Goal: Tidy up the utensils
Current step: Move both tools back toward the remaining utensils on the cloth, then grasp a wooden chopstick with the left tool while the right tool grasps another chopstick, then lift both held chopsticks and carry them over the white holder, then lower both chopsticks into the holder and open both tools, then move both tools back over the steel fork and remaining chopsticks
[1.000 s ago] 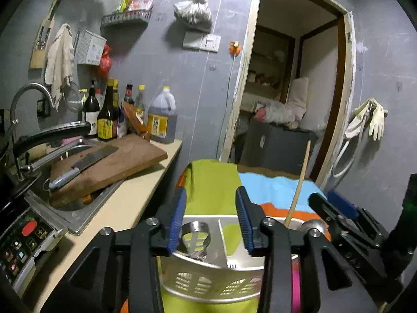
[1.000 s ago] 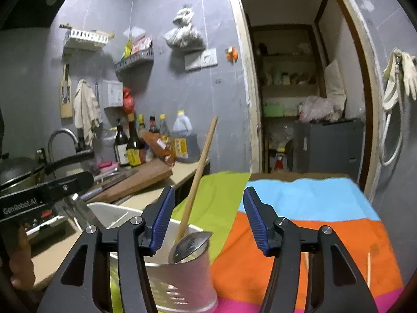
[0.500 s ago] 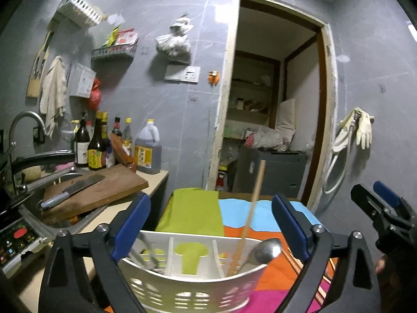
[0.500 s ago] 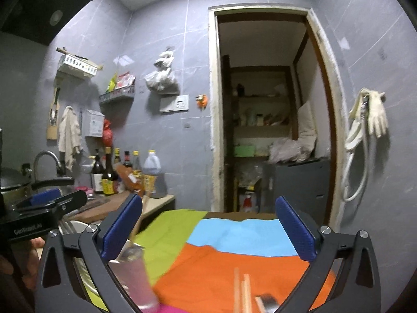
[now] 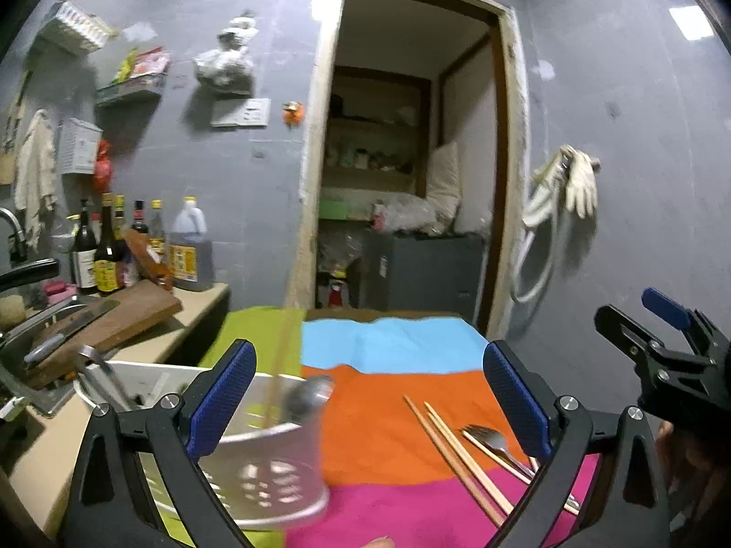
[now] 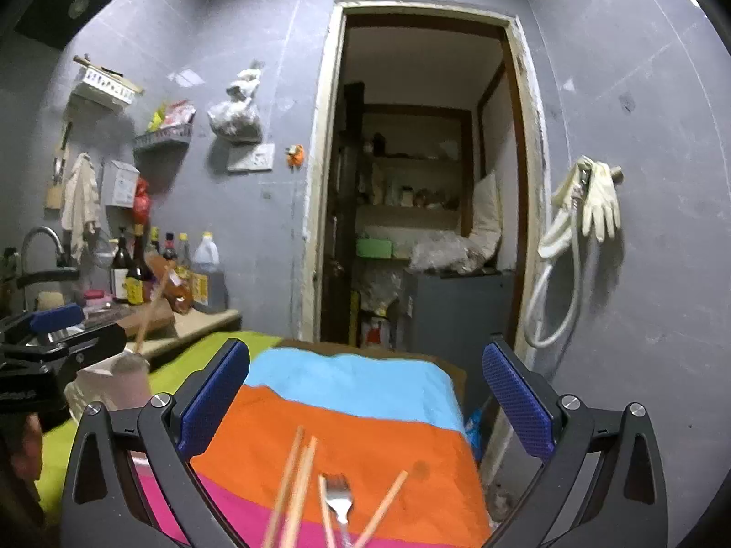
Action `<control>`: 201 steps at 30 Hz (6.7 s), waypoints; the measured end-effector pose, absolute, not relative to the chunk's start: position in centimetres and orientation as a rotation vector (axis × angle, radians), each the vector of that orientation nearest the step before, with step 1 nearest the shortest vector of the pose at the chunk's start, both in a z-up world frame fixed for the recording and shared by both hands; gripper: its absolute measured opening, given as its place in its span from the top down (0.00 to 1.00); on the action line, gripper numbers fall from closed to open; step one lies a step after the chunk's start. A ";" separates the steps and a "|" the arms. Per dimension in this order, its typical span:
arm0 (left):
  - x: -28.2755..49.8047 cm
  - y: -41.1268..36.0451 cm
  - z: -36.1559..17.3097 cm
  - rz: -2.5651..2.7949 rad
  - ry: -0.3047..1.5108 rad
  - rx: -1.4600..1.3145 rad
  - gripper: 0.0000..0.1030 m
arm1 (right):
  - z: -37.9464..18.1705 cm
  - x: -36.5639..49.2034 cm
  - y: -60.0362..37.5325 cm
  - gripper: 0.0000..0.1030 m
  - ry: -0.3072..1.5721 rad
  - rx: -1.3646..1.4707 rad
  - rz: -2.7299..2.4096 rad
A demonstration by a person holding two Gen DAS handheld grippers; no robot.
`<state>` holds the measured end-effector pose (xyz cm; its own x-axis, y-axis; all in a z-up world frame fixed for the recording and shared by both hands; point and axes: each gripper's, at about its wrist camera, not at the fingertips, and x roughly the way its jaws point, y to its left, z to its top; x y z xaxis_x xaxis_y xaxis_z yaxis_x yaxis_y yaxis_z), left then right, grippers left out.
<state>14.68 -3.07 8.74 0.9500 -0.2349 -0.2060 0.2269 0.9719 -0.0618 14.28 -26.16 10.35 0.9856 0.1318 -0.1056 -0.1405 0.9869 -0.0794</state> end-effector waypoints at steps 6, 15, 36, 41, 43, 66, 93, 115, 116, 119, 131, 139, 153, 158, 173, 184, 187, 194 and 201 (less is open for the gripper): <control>15.5 -6.5 7.0 -0.269 0.288 0.017 0.05 | 8.7 15.7 -28.6 0.00 0.213 -0.073 0.102; 18.2 -9.2 4.0 -0.291 0.477 0.051 0.05 | 5.8 18.5 -30.7 0.05 0.420 -0.009 0.126; 26.7 -10.9 -1.5 -0.412 0.859 0.002 0.59 | 0.5 23.9 -30.5 0.68 0.757 0.064 0.230; 28.6 -10.8 -2.1 -0.434 0.947 -0.070 0.69 | -0.3 25.1 -30.7 0.77 0.818 0.104 0.249; 29.3 -10.6 -2.2 -0.434 0.967 -0.087 0.73 | -0.5 25.6 -30.6 0.80 0.835 0.113 0.252; 30.2 -10.0 -1.7 -0.475 1.051 -0.143 0.96 | -1.6 27.3 -31.6 0.96 0.923 0.276 0.276; 18.6 -4.6 8.3 -0.362 0.345 -0.161 0.96 | 10.0 16.6 -24.2 0.97 0.246 0.179 0.369; 15.3 11.0 15.4 -0.122 0.034 -0.204 0.96 | 16.1 18.6 -13.5 0.97 -0.026 0.261 0.618; 15.5 11.7 15.4 -0.110 0.033 -0.210 0.96 | 16.0 18.7 -13.1 0.97 -0.026 0.265 0.625; 16.0 13.3 15.2 -0.079 0.034 -0.218 0.96 | 15.6 19.6 -11.7 0.97 -0.026 0.285 0.656; 17.6 15.0 12.8 -0.038 0.047 -0.241 0.96 | 13.3 21.7 -8.7 0.97 -0.007 0.273 0.625; 18.0 14.3 11.8 -0.022 0.040 -0.227 0.96 | 11.8 22.1 -8.2 0.97 0.022 0.253 0.615; 18.5 13.2 8.8 0.006 0.084 -0.185 0.96 | 9.6 21.3 -7.5 0.97 0.053 0.188 0.565; 18.4 13.4 7.9 -0.002 0.119 -0.197 0.96 | 9.2 20.9 -7.4 0.96 0.084 0.169 0.547; 17.8 13.7 7.7 -0.077 0.187 -0.212 0.94 | 8.3 20.8 -8.0 0.95 0.161 0.157 0.539; 16.2 13.2 9.5 -0.128 0.150 -0.218 0.65 | 9.6 19.5 -9.7 0.77 0.124 0.156 0.524; 15.7 12.7 10.0 -0.126 0.134 -0.210 0.58 | 10.4 18.9 -10.8 0.66 0.099 0.153 0.508; 14.2 11.3 10.9 -0.083 0.100 -0.220 0.22 | 11.9 17.3 -14.0 0.40 0.033 0.148 0.466; 12.3 8.9 11.9 -0.055 0.054 -0.180 0.09 | 12.6 15.7 -17.5 0.15 0.007 0.117 0.415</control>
<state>12.35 8.85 11.95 0.9970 -0.0599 -0.0489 0.0501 0.9823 -0.1807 15.66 -17.49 12.60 0.9151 0.4028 0.0167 -0.4020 0.9084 0.1149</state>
